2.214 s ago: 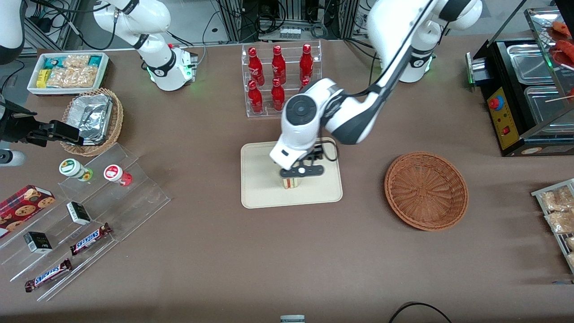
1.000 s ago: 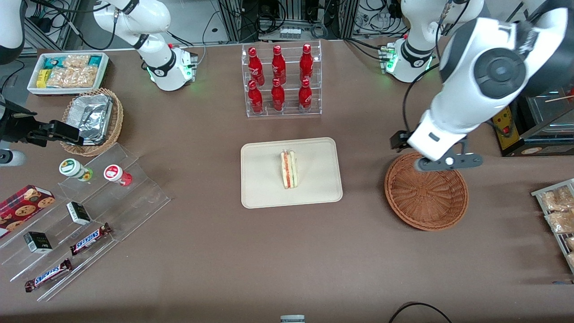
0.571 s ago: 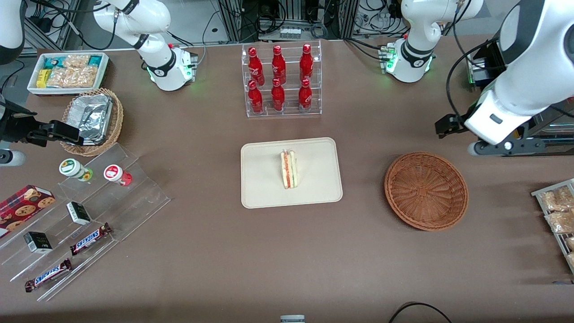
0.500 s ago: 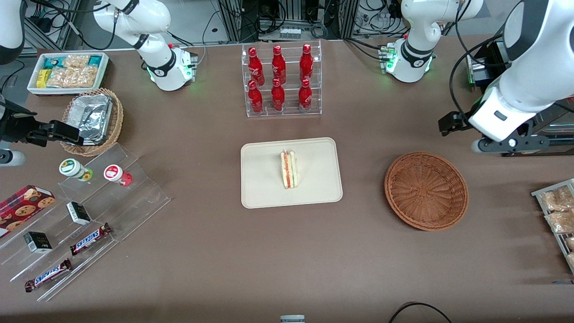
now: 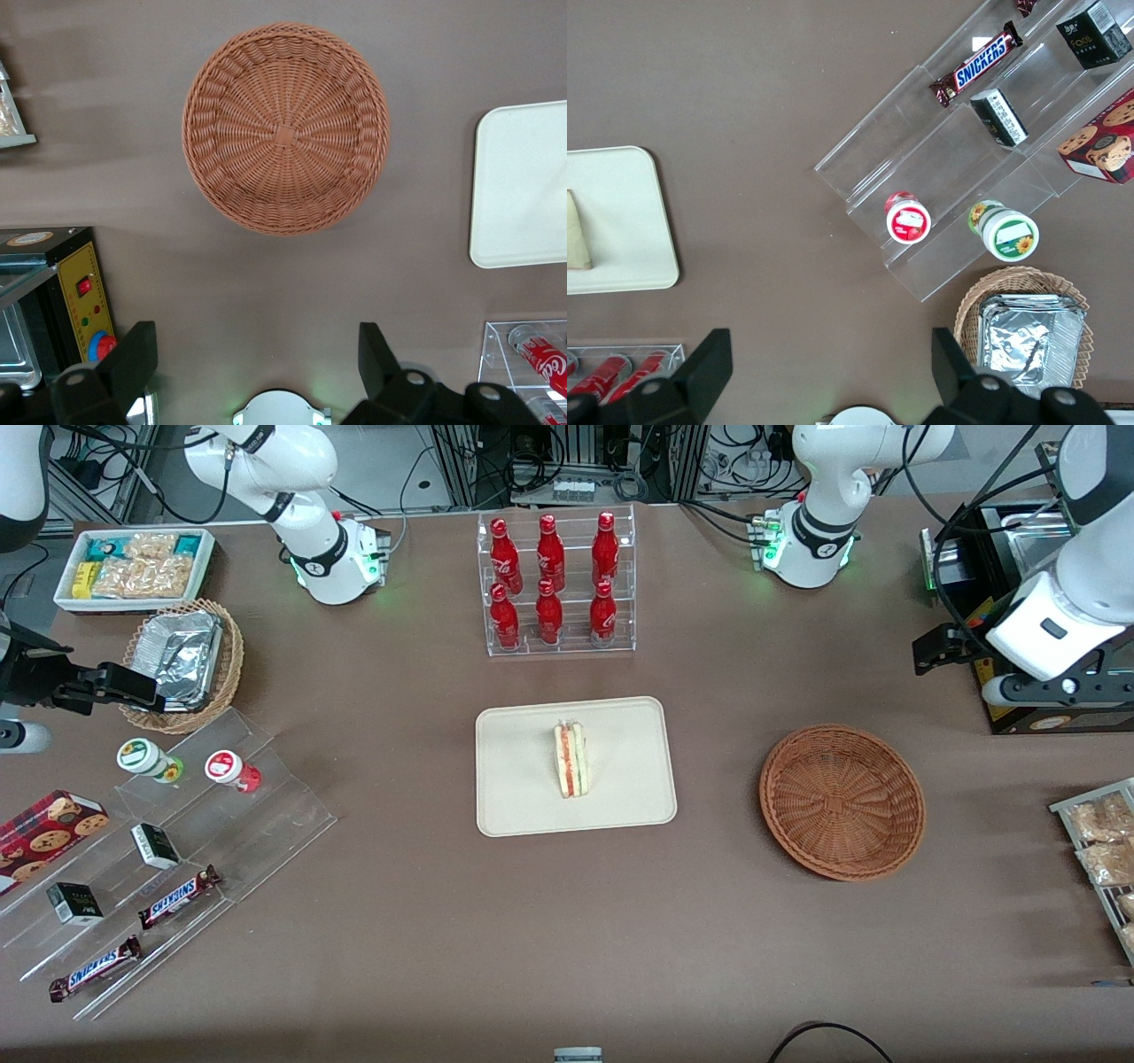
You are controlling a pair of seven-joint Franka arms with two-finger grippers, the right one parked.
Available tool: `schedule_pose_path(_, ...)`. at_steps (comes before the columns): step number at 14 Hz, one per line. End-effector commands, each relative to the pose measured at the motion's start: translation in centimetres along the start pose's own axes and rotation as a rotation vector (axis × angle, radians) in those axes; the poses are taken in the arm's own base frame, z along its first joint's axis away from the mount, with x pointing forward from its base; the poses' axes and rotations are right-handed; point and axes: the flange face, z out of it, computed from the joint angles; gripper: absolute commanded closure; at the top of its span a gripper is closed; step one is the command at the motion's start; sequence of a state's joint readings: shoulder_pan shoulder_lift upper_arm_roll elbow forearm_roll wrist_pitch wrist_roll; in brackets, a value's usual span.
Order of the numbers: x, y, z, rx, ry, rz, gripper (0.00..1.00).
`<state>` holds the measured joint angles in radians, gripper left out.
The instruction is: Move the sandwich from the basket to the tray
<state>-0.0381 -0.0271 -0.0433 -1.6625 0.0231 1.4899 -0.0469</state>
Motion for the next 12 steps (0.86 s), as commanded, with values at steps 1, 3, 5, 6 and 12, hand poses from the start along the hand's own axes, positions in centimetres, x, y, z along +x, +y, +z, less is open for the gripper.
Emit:
schedule_pose_path(1,0.9,-0.2,-1.8,-0.017,0.010,0.006,0.00)
schedule_pose_path(3,1.3,0.1,-2.1,-0.037,-0.012,0.011,0.00)
schedule_pose_path(5,1.7,0.2,-2.4,-0.078,0.010,0.008,0.00)
schedule_pose_path(6,1.9,-0.1,-2.3,-0.064,0.031,0.005,0.00)
schedule_pose_path(12,1.8,-1.7,-2.5,-0.007,0.043,-0.010,0.00)
